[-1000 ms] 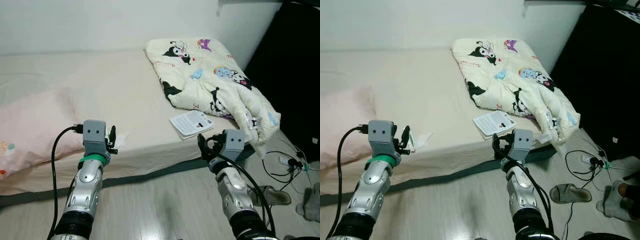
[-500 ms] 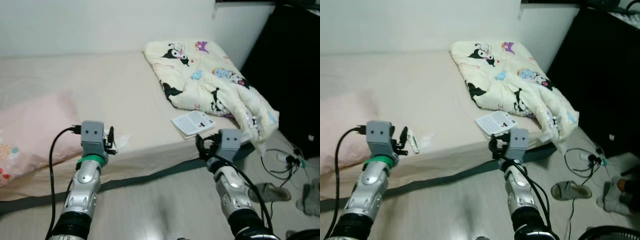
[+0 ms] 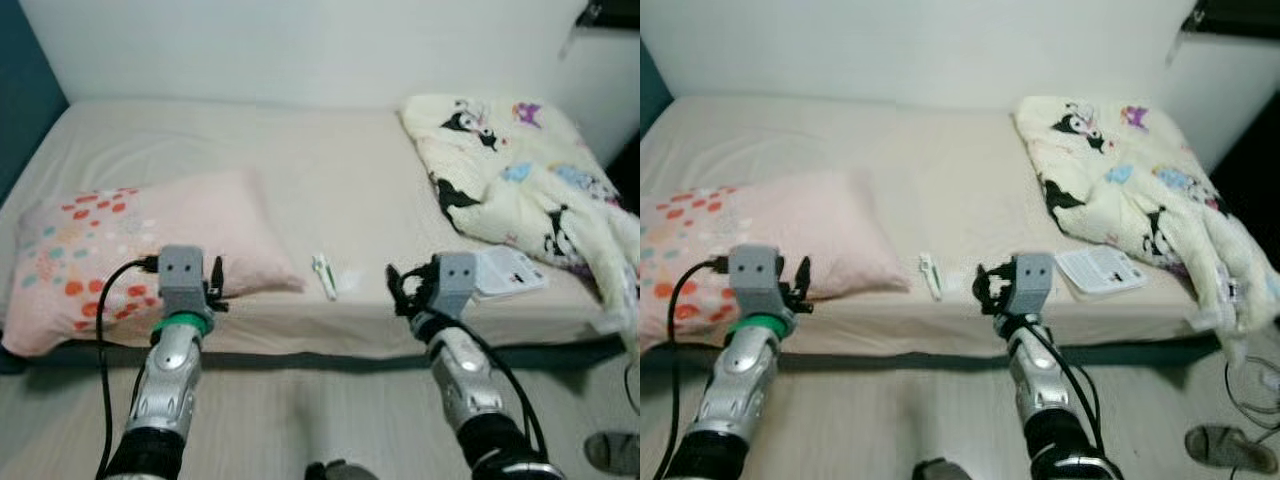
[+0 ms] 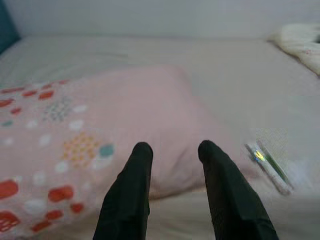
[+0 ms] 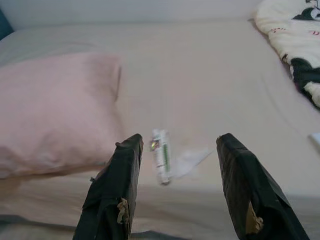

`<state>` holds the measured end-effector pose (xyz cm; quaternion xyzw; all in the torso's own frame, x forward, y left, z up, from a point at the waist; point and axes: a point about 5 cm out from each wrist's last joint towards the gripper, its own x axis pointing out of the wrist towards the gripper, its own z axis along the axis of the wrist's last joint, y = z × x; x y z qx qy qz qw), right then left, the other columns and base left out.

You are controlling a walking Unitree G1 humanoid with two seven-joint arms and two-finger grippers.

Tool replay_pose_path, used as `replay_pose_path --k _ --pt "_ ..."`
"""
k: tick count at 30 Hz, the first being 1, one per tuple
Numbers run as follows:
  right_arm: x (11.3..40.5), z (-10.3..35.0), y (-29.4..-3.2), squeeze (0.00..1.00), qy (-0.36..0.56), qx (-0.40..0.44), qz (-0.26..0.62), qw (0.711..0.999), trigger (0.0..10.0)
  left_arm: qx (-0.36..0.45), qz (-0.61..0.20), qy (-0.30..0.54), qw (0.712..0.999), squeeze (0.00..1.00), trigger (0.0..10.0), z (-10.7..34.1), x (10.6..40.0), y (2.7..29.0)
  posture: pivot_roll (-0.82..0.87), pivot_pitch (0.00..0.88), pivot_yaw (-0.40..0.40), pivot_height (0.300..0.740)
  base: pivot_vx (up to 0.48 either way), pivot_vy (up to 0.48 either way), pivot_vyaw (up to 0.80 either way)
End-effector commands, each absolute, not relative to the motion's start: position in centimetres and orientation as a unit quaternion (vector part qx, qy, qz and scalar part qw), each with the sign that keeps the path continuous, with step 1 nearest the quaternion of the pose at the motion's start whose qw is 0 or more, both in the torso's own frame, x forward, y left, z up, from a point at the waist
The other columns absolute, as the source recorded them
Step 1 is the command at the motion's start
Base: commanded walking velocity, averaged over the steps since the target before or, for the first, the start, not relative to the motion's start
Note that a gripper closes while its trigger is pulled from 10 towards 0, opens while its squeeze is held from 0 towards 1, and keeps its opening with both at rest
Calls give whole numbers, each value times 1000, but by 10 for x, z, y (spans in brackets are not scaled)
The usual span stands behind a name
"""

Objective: Clean up the room

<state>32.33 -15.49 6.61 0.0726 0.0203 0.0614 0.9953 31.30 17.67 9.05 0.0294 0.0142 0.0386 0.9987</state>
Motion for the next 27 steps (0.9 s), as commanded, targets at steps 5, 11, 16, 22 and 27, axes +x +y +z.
replay_pose_path --k 5,11,16,22,27 --pt "321 62 -155 0 29 79 60 995 10000 29 43 28 998 0 10000 85 311 180 -23 4 -22 740 0 455 0" --pt "322 62 -155 0 30 80 59 995 10000 29 42 27 998 0 10000 85 312 180 -23 2 -18 740 0 390 0" --pt "322 61 -154 0 30 84 60 994 10000 32 41 26 998 0 10000 86 313 181 -23 2 -16 740 0 385 0" --pt "322 61 -153 0 30 85 61 994 10000 32 40 23 998 0 10000 88 313 181 -21 0 -13 740 0 370 0" --pt "322 61 -153 0 30 85 62 994 10000 42 36 16 998 0 10000 89 314 180 -21 0 -13 740 0 66 0"
